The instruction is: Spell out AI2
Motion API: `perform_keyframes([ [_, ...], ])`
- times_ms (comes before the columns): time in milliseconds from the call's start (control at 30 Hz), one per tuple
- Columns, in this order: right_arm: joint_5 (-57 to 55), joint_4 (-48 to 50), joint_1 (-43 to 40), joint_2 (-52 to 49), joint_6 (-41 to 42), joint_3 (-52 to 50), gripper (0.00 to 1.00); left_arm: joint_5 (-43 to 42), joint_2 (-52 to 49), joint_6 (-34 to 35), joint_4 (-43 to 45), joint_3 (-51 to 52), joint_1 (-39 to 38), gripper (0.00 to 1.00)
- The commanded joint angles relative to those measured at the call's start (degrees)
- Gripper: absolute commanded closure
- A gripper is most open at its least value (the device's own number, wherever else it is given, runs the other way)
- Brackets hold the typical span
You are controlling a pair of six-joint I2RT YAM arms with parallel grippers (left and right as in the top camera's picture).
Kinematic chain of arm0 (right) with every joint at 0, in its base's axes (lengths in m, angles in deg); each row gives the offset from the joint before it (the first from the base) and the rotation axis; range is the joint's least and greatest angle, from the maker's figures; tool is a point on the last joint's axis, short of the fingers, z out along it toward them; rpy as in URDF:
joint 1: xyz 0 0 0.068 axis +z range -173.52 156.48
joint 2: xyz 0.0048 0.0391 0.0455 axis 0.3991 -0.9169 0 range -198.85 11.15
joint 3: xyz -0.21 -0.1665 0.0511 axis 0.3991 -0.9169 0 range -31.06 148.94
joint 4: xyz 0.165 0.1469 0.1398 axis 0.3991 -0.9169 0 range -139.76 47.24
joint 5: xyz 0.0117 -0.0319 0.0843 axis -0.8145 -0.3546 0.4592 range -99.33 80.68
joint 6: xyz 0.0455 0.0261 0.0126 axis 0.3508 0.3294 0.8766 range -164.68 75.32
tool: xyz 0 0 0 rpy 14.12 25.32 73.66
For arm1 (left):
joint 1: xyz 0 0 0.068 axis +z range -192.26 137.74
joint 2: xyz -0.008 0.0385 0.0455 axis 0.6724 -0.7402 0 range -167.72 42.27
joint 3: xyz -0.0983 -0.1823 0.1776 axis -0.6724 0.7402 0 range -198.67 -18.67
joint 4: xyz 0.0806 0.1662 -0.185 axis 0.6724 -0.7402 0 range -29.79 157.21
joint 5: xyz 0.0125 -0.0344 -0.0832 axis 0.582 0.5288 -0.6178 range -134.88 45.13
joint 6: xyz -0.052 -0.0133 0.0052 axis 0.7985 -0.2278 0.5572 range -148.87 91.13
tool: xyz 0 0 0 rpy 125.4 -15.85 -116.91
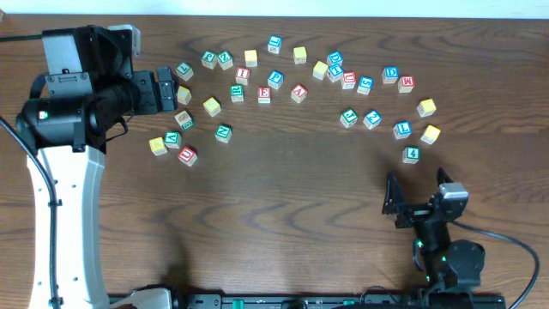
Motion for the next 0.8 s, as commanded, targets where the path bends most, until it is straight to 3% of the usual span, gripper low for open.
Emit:
perform_keyframes([
  [0, 2.7, 0.3, -0.5, -7.8, 1.0, 8.1, 0.01, -0.5, -0.4, -0.5, -0.2, -1.4, 0.2, 0.02],
  [233, 6.8, -2.8, -0.6, -28.7, -3.1, 25.6, 0.01, -0.5, -0.4, -0.5, -0.2, -1.4, 0.2, 0.02],
  [767, 15.5, -32.1, -0.5, -71.4, -3.1, 76.8, 0.01, -0.5, -0.4, -0.5, -0.2, -1.4, 0.2, 0.02],
])
